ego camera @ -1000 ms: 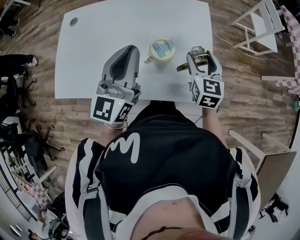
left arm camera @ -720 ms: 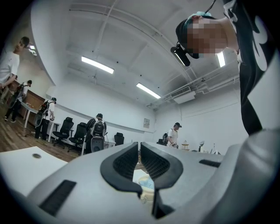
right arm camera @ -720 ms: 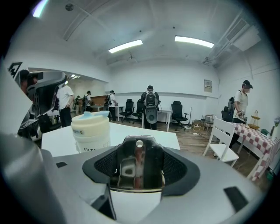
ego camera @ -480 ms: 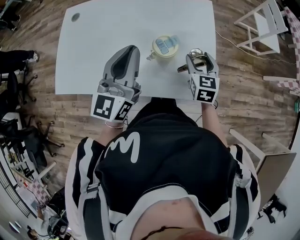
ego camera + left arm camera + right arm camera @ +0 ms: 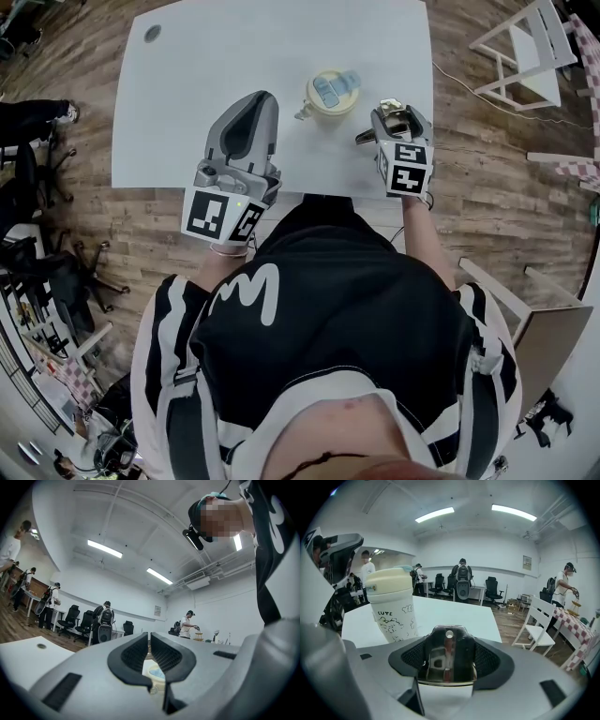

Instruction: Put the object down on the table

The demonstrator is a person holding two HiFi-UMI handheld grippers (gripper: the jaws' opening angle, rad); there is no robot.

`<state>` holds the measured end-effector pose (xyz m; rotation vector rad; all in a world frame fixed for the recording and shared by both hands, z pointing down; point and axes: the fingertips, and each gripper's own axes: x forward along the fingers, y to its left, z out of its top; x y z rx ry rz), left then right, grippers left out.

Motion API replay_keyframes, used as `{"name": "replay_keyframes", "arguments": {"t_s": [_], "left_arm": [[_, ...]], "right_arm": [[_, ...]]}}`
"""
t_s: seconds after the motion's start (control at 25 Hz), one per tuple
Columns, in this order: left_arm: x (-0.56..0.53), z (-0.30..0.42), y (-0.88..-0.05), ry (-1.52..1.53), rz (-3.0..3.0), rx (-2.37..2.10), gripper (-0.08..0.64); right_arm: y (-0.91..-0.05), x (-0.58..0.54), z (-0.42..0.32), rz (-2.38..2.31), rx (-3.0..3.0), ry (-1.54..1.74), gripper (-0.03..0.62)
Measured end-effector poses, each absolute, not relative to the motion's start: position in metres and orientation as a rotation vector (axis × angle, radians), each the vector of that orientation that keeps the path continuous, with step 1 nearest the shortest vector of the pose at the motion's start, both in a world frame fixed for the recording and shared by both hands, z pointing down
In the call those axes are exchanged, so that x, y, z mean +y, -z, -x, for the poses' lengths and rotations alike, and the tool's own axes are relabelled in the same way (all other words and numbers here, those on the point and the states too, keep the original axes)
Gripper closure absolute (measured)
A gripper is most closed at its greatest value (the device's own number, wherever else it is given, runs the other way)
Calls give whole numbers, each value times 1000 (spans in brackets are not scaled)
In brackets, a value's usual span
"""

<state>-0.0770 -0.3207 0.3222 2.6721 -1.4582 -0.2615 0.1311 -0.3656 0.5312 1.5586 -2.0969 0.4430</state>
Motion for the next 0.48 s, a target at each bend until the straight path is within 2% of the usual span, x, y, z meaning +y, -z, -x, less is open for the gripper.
{"name": "replay_keyframes", "arguments": {"t_s": [0.48], "left_arm": [[-324, 75, -322, 251, -2681, -1469, 538]], "right_arm": [[-559, -369, -132, -1493, -2041, -492, 296]]}}
